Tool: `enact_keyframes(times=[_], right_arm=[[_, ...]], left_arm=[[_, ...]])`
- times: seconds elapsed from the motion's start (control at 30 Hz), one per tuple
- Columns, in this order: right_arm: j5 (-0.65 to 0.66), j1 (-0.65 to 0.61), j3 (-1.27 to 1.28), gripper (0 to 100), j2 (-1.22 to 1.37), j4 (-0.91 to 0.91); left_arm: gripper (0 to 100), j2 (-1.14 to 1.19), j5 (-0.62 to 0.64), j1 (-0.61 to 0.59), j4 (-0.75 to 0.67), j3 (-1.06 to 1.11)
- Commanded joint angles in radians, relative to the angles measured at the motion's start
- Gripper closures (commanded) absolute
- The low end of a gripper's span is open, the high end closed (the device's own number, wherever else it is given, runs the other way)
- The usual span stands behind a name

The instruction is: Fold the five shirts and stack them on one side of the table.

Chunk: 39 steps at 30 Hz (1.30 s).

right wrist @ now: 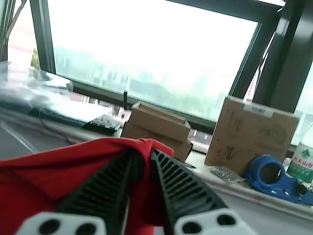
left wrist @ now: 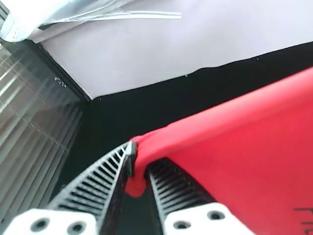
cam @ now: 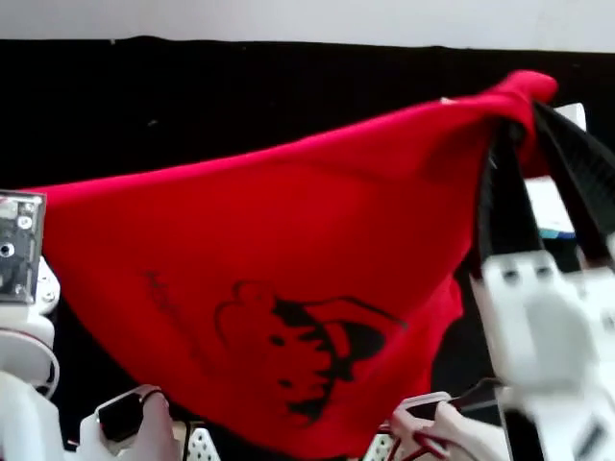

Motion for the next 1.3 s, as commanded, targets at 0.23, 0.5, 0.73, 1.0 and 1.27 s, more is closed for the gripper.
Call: enact_keyframes(times=[0.23, 0.5, 0.73, 1.0, 1.27], right_arm=[[0.003, -0.013, 0.644, 99.1, 0.380, -0.456], [0.002, -0.012, 0.615, 99.1, 0.730, -0.748], [0.002, 0.005, 0.519, 99.1, 0.805, -0.748], [0.003, 0.054, 0.512, 99.1, 0.840, -0.834], [0.002, 0.038, 0.544, 99.1, 0.883, -0.751]], left_arm=[[99, 0.558, -0.127, 0.007, -0.103, 0.140], [99, 1.142, -0.127, 0.097, -0.164, -0.329], [99, 1.458, -0.127, 0.096, -0.074, -0.808], [99, 1.534, -0.121, 0.099, -0.089, -0.961], [99, 1.573, -0.055, 0.122, -0.101, -0.941]])
